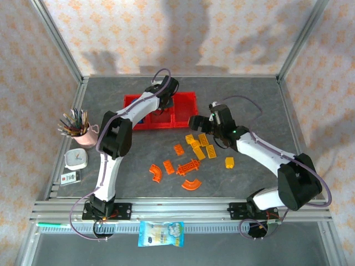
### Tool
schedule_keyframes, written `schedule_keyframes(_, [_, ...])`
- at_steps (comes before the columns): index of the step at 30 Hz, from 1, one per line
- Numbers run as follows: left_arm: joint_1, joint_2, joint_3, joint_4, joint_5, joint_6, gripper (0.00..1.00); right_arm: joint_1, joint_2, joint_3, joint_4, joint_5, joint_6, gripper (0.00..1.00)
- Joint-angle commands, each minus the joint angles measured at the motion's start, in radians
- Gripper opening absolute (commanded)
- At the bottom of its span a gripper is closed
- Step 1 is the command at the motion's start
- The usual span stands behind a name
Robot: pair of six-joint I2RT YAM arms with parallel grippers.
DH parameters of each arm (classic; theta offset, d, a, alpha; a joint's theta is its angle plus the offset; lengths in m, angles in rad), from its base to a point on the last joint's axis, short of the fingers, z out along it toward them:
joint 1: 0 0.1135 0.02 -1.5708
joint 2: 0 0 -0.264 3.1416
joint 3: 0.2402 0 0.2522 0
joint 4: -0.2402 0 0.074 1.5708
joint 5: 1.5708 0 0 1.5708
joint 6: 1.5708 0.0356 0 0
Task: Sort the legos into containers by color
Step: Place the lego in the container, then pick up the lego from the center of the table.
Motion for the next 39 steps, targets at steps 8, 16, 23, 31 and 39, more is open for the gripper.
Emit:
schedule_keyframes(8, [-0.045,-0.325,-0.273,0.004,0.041,-0.078,0.52,-0.002,-0.044,0.009,-0.065,-0.024,-0.021,1.00])
schedule_keyframes(16, [-0.169,-0.511,-0.536,0.074,0.084,-0.239,0.54,-0.002,-0.107,-0.110,-0.064,-0.051,-0.004,1.00])
schedule_keyframes(23, [-0.290,-0.551,-0.679,0.133,0.104,-0.393,0.60,-0.002,-0.140,-0.209,-0.043,-0.049,0.010,1.00])
schedule_keyframes(31, [-0.356,-0.462,-0.709,0.173,0.117,-0.442,0.69,-0.014,-0.135,-0.257,-0.004,-0.030,0.029,1.00])
schedule_keyframes(39, [-0.388,-0.352,-0.666,0.167,0.124,-0.420,0.70,-0.030,-0.139,-0.264,0.012,-0.025,0.036,1.00])
